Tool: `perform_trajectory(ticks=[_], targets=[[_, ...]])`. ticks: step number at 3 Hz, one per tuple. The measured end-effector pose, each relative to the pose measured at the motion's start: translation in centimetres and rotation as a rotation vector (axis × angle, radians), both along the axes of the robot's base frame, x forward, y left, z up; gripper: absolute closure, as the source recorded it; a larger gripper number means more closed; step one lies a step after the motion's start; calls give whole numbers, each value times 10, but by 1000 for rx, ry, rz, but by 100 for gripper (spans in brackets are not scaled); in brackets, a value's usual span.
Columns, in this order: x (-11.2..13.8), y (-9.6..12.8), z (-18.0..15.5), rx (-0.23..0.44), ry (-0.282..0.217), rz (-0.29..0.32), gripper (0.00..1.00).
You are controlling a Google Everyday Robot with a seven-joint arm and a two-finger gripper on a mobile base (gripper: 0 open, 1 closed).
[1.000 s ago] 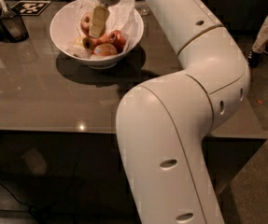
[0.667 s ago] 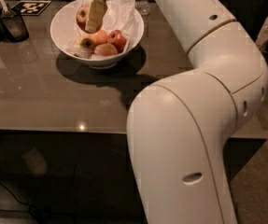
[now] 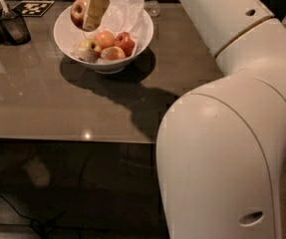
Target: Pick apple from white bowl
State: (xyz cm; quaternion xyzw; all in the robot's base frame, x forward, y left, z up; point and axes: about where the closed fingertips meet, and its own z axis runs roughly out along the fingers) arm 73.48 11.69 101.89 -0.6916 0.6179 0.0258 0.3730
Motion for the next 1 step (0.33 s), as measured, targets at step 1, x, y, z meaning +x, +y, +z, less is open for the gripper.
perform_trajectory(ticks=[1], targets=[[0, 0, 0, 0, 0, 0, 100]])
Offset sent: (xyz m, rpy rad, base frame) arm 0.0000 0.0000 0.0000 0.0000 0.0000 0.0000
